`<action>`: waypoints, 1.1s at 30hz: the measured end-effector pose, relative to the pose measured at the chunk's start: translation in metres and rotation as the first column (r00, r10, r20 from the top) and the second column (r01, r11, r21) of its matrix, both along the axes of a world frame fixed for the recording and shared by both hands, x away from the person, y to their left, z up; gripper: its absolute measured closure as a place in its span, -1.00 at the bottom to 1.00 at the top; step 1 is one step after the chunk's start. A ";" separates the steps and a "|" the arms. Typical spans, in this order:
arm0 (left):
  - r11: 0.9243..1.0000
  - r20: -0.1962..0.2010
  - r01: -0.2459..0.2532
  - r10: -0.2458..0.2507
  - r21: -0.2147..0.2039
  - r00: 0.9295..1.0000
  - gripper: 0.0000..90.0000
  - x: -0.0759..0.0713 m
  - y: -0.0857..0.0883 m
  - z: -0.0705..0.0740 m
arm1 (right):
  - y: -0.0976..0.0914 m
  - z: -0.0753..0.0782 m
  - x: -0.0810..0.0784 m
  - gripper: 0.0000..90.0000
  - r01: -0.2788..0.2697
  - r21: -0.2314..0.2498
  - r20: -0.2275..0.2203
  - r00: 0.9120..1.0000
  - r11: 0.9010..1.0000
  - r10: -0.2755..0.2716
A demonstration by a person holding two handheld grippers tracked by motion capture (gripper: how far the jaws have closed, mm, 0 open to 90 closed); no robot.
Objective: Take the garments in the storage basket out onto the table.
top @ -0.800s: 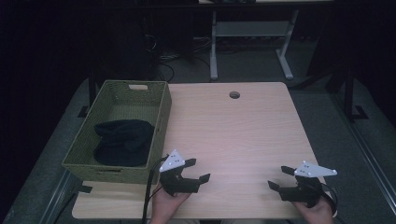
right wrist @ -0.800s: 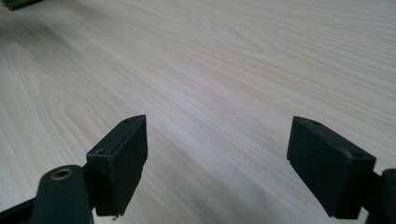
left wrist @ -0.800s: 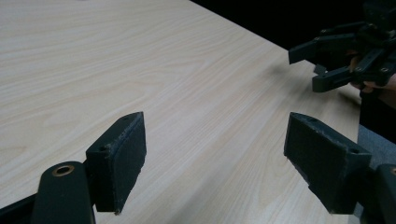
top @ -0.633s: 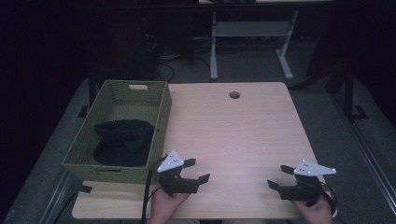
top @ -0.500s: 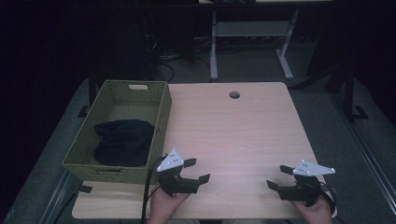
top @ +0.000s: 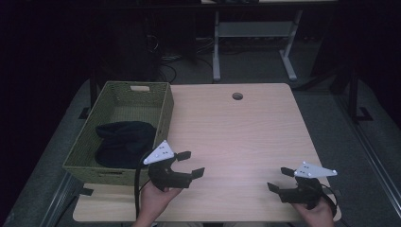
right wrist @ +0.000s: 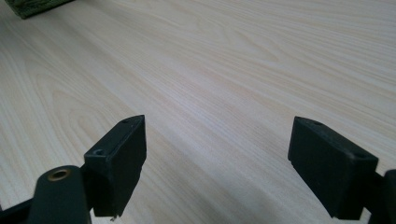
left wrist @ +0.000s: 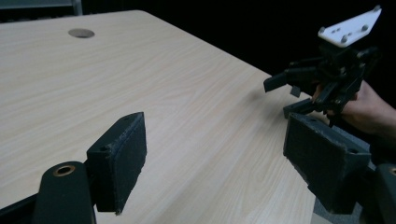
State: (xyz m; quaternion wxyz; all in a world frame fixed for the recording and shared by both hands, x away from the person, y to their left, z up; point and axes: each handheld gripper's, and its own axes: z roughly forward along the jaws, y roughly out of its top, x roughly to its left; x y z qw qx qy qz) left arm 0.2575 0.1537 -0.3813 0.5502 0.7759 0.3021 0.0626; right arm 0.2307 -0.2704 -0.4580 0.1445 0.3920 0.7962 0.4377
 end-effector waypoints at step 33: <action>0.985 -0.035 -0.170 0.169 -0.031 0.985 -0.50 0.018 0.114 0.059 | 0.007 0.004 0.000 -0.58 -0.027 -0.011 0.011 1.000 1.000 0.027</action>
